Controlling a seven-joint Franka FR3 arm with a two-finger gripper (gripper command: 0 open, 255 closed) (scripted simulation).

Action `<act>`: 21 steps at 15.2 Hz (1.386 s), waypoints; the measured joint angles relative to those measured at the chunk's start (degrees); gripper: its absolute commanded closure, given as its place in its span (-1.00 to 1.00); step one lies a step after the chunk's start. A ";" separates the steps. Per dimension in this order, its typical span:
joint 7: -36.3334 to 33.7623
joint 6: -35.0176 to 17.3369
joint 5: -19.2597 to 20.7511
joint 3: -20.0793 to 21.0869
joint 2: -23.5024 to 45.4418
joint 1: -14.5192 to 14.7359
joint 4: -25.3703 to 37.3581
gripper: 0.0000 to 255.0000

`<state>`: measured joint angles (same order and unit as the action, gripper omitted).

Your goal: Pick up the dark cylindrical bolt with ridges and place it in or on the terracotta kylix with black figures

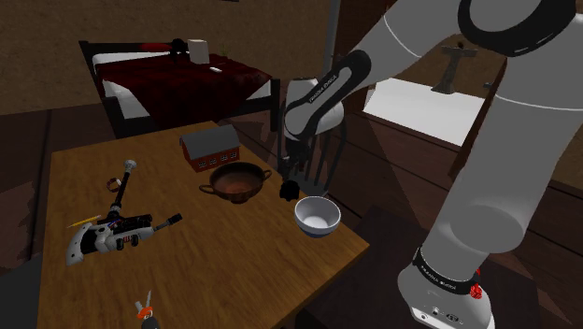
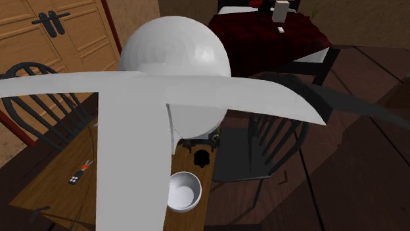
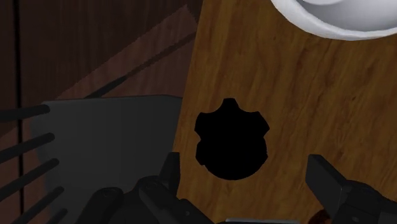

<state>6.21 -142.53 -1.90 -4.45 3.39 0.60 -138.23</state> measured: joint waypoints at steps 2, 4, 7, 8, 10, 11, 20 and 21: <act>1.18 -1.89 -1.07 0.04 4.35 -0.25 1.58 -1.00; 1.47 -3.25 -1.51 0.18 5.99 -0.27 1.61 -1.00; 1.76 -5.38 -1.98 0.37 8.15 -0.30 1.57 -1.00; 1.89 -6.34 -2.20 0.47 9.19 -0.32 1.63 -1.00; 2.10 -7.63 -2.48 0.60 10.59 -0.39 1.72 -1.00; 2.17 -7.79 -2.53 0.61 10.85 -0.42 1.83 -1.00; 2.24 -8.08 -2.59 0.63 11.10 -0.46 1.80 1.00; 2.24 -8.08 -2.59 0.63 11.10 -0.46 1.80 1.00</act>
<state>8.46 -150.61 -4.49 -3.82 14.49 0.14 -136.43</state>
